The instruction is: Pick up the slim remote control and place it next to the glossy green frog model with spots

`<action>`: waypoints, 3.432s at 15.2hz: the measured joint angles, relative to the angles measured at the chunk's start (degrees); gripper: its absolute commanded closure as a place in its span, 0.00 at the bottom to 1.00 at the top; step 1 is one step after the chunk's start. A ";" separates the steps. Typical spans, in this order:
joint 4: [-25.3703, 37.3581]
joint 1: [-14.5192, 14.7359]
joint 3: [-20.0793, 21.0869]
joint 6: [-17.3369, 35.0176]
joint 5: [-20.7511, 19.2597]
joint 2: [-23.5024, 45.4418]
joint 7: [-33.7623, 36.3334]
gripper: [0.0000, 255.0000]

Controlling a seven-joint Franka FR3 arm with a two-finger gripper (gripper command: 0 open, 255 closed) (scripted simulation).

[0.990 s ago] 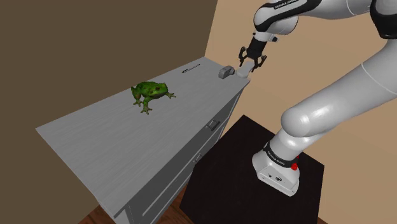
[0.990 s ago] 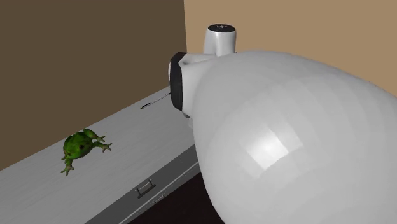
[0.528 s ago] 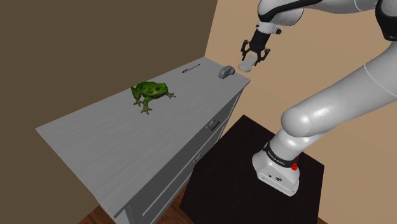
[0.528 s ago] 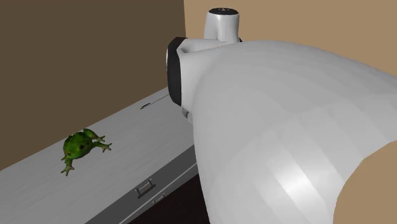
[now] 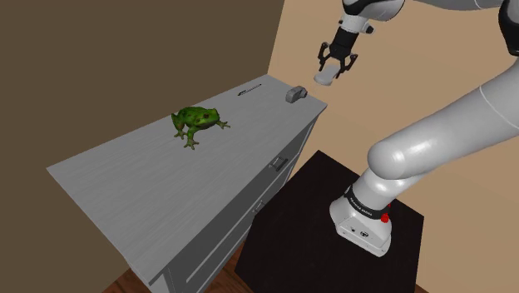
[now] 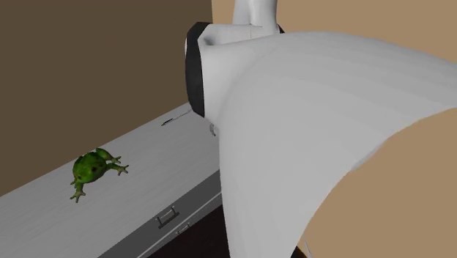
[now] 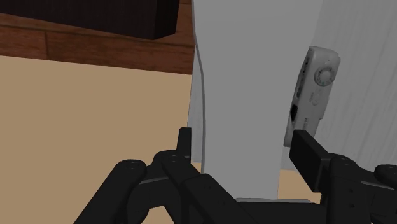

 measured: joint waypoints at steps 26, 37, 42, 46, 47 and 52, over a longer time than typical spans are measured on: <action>-17.07 14.53 26.76 -5.73 14.03 -23.93 33.13 1.00; -10.72 19.76 40.88 -5.58 21.32 -19.91 49.09 1.00; -6.53 20.51 47.70 -4.39 23.03 -16.09 56.29 1.00; -2.25 20.10 52.98 -3.72 23.12 -12.30 61.79 1.00; -2.42 20.00 53.65 -2.95 23.16 -11.77 62.22 1.00; -4.77 19.67 55.50 1.00 23.39 -10.26 62.66 1.00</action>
